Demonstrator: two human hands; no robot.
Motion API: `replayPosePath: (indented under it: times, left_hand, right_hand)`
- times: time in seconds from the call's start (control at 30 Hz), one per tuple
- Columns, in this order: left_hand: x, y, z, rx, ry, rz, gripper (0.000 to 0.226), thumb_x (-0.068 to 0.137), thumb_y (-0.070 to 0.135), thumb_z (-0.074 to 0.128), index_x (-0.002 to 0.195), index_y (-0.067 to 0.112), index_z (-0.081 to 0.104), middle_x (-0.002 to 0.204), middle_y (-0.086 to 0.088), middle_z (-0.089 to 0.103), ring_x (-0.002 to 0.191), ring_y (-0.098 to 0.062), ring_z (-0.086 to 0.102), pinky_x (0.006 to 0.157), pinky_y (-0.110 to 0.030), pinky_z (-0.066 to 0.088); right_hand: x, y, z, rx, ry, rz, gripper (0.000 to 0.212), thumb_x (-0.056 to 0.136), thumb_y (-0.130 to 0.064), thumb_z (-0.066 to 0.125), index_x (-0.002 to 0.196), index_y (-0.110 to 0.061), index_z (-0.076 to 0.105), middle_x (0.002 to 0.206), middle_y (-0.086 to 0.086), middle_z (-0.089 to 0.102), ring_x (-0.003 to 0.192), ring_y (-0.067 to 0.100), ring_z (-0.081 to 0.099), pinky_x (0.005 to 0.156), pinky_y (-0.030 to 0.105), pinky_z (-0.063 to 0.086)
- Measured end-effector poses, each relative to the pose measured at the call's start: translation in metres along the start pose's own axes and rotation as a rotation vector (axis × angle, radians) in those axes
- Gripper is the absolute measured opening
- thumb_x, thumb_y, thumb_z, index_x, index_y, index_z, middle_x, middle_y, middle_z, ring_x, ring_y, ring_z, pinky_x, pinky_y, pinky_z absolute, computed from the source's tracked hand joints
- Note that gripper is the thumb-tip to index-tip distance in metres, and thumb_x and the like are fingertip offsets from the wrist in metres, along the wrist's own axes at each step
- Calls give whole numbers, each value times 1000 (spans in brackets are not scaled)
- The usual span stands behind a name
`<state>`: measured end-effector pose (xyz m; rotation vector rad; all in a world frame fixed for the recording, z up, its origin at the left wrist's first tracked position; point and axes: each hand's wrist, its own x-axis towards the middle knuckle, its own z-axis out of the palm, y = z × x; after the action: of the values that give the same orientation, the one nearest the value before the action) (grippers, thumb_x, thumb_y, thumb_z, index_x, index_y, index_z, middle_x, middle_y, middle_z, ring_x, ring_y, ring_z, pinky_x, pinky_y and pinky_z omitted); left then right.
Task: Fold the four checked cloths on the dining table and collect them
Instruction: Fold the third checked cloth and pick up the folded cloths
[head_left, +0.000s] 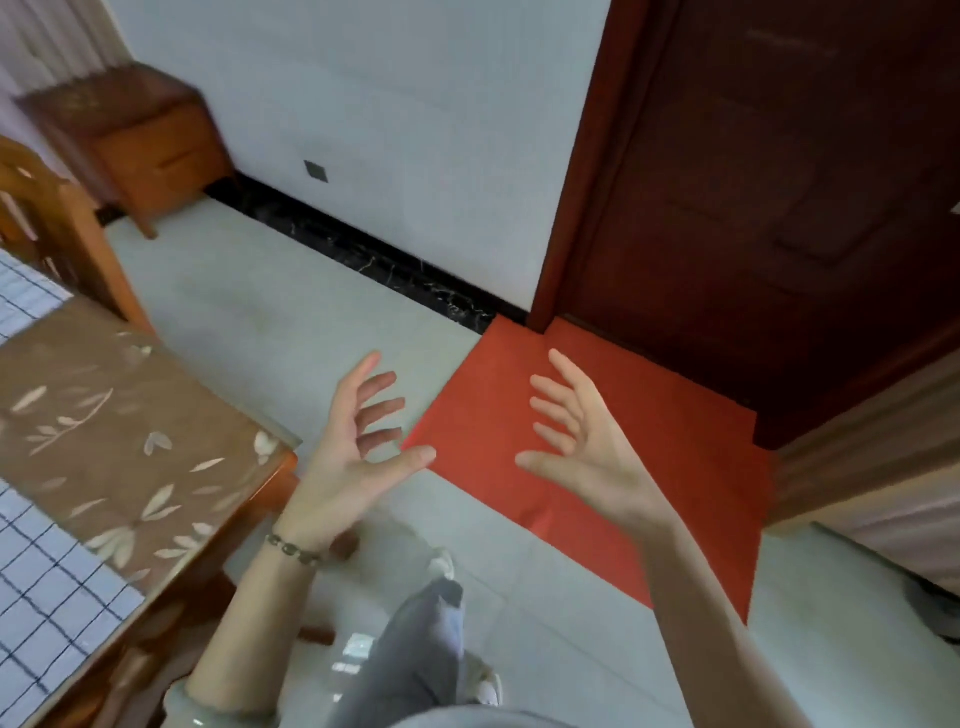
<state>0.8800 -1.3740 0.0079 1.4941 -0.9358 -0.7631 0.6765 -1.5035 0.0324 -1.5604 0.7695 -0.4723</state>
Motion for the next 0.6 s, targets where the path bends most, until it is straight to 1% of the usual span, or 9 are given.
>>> replayPosePath:
  times: [0.07, 0.2, 0.33, 0.4, 0.47, 0.53, 0.6]
  left_hand:
    - [26, -7, -11, 12, 63, -12, 97, 55, 42, 79, 137, 46, 26, 136, 11, 43, 118, -6, 52, 89, -22, 48]
    - [89, -21, -37, 10, 173, -8, 103, 51, 46, 84, 137, 43, 27, 134, 11, 43, 115, -5, 53, 89, -23, 50]
    - [162, -29, -69, 27, 282, -15, 97, 61, 27, 83, 138, 41, 27, 133, 12, 44, 113, -5, 55, 91, -28, 51]
    - [197, -28, -88, 44, 311, -24, 99, 63, 27, 86, 140, 40, 25, 135, 11, 43, 114, -4, 54, 90, -26, 51]
    - [229, -25, -105, 50, 337, -23, 99, 65, 34, 86, 141, 40, 23, 137, 10, 42, 114, -4, 54, 90, -24, 50]
    - [259, -25, -125, 64, 386, -31, 98, 63, 40, 84, 140, 42, 23, 136, 13, 41, 114, -1, 53, 89, -22, 50]
    - [280, -24, -139, 71, 415, -40, 99, 65, 34, 84, 142, 39, 22, 137, 13, 40, 113, 1, 52, 90, -20, 49]
  right_hand:
    - [42, -1, 0, -4, -41, -4, 102, 68, -3, 80, 145, -36, 22, 142, -4, 42, 130, 7, 43, 109, 36, 39]
    - [130, -3, 4, 8, -119, -16, 97, 72, 9, 76, 136, -44, 28, 140, -4, 43, 130, 8, 43, 110, 38, 38]
    - [225, -18, 11, 17, -189, -24, 94, 73, 10, 74, 130, -51, 31, 138, -8, 44, 129, 7, 44, 110, 37, 38]
    - [274, -29, 18, 23, -221, -32, 93, 74, 9, 74, 131, -52, 32, 138, -10, 45, 128, 4, 45, 109, 35, 39]
    - [319, -43, 25, 25, -250, -44, 92, 73, 6, 75, 132, -52, 33, 137, -11, 46, 126, 2, 46, 108, 32, 40]
    - [363, -54, 37, 32, -297, -47, 92, 74, 9, 73, 133, -50, 34, 136, -12, 47, 125, 1, 47, 107, 29, 40]
    - [395, -65, 47, 31, -333, -57, 92, 75, 11, 71, 133, -49, 33, 135, -12, 47, 125, 1, 48, 104, 24, 41]
